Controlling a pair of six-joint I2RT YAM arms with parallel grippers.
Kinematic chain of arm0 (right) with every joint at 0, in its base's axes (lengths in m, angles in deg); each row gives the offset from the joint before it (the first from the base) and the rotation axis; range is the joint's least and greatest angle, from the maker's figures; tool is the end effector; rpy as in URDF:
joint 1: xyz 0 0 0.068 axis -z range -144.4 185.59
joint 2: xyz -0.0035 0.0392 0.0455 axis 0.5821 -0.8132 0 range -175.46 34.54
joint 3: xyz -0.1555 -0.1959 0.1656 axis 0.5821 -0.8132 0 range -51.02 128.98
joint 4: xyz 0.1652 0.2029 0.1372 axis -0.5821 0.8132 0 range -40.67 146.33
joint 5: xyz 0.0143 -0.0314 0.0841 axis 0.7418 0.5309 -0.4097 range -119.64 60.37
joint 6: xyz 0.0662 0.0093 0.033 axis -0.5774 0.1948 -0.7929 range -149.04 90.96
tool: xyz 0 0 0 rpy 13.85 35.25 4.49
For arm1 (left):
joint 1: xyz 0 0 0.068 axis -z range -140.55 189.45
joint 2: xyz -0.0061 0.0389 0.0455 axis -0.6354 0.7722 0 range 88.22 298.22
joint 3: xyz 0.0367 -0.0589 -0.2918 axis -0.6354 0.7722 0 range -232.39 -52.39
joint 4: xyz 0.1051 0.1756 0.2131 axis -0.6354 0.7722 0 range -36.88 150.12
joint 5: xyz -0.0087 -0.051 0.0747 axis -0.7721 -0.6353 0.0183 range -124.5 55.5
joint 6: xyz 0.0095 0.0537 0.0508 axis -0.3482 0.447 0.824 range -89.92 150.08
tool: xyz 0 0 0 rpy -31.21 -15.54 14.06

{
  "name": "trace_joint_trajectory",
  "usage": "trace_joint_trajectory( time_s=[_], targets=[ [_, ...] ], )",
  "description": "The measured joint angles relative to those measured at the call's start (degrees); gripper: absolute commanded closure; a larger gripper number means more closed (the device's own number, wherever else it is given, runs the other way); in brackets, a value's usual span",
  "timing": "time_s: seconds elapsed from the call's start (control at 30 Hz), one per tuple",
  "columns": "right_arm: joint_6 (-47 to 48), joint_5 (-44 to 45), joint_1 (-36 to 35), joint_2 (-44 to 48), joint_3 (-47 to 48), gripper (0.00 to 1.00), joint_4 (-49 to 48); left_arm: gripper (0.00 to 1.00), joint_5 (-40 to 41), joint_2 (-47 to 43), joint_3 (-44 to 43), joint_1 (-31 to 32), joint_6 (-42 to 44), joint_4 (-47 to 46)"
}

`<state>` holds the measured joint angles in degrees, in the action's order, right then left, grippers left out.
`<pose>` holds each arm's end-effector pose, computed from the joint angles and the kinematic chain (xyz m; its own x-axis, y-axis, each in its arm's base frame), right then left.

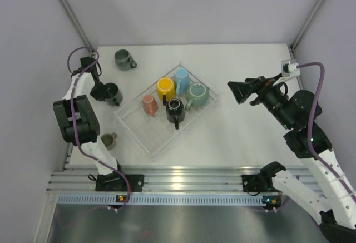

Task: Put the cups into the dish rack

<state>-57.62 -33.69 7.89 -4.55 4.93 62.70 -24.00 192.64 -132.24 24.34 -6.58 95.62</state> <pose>0.1582 0.0882 0.4448 -0.2044 0.4317 -0.8786 -0.4879 0.7331 0.4737 0.4082 0.1221 0.2091 -0.5194 -0.7483 -0.4127 -0.7914 0.6033 -0.0980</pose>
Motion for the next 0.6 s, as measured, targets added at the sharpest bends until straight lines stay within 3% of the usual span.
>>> trace_joint_trajectory(
  time_s=[0.37, 0.6],
  targets=[
    [0.0, -2.1, 0.0, -5.2, 2.6, 0.01, 0.5, 1.0, -4.0, 0.9, -7.3, -0.7, 2.8, 0.7],
    [-0.2, -4.6, 0.0, -8.4, 5.7, 0.02, -0.5, 1.0, -13.5, -5.4, -9.5, -0.7, 3.8, -1.7]
  ],
)
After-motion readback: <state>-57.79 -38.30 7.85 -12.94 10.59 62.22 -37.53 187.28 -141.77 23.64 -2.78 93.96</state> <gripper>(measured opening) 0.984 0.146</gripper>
